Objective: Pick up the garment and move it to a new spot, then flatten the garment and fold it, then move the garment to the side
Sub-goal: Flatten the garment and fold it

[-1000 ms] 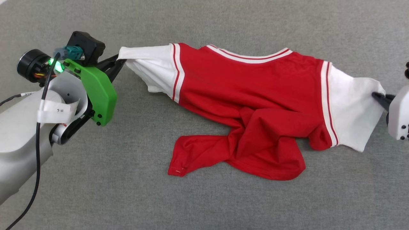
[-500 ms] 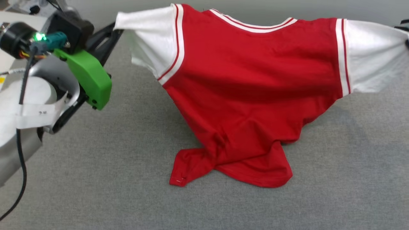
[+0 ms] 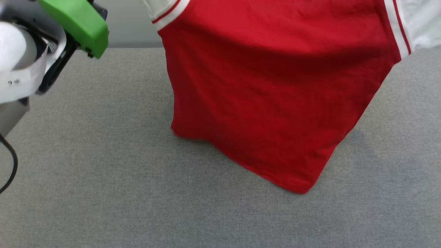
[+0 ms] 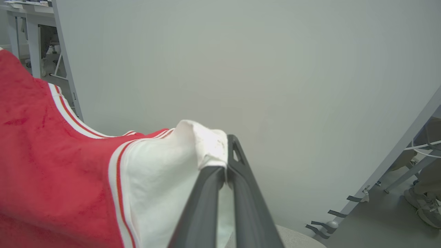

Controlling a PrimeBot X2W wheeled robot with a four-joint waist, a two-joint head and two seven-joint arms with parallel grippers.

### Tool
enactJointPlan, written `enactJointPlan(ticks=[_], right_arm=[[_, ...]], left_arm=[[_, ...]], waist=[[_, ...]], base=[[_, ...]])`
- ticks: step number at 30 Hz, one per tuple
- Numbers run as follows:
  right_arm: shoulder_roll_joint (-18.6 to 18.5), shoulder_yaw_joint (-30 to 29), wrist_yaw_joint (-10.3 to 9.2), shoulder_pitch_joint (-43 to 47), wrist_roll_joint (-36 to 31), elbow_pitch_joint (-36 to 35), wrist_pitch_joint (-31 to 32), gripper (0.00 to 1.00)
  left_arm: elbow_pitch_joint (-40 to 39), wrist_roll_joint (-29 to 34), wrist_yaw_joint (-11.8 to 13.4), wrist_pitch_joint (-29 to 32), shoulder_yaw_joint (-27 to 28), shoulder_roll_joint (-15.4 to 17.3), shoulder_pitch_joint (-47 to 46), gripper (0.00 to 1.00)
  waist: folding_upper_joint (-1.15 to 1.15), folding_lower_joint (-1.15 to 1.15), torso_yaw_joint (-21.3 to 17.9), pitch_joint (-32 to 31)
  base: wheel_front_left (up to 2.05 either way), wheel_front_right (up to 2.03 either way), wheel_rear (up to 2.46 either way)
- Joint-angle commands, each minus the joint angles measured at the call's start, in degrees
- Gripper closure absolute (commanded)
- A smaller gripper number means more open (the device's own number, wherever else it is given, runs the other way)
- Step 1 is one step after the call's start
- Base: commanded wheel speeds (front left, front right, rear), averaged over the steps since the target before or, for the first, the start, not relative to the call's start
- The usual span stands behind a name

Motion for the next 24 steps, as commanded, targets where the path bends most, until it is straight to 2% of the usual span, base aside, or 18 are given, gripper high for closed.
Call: enactJointPlan(ticks=[1,5,11,18,24], right_arm=[[0.91,0.03,0.01,-2.03,-0.86,0.23,0.41,1.00],[2.45,1.03,0.01,-8.08,-3.15,1.97,1.33,1.00],[4.88,1.49,0.01,-21.71,-8.29,7.99,0.50,1.00],[9.13,2.29,0.01,-37.80,-14.76,18.24,-4.42,1.00],[11.45,5.04,0.01,-48.28,-17.85,26.75,-8.41,1.00]], left_arm=[[0.93,0.58,-0.19,-0.62,0.60,-0.94,-1.79,1.00],[4.34,1.36,-1.29,-0.79,1.54,-3.38,-6.15,1.00],[12.07,3.51,-3.46,-1.22,3.16,-7.46,-15.48,1.00],[23.58,7.00,-5.03,-5.66,5.01,-12.45,-26.43,1.00],[32.17,8.38,-6.66,-9.16,5.95,-15.75,-32.73,1.00]], waist=[[0.00,0.00,-0.27,1.12],[0.00,0.00,-0.43,4.74],[0.00,0.00,-0.39,12.37],[0.00,0.00,-0.59,19.71],[0.00,0.00,-0.59,22.94]], base=[[0.00,0.00,0.00],[0.00,0.00,0.00],[0.00,0.00,0.00],[0.00,0.00,0.00],[0.00,0.00,0.00]])
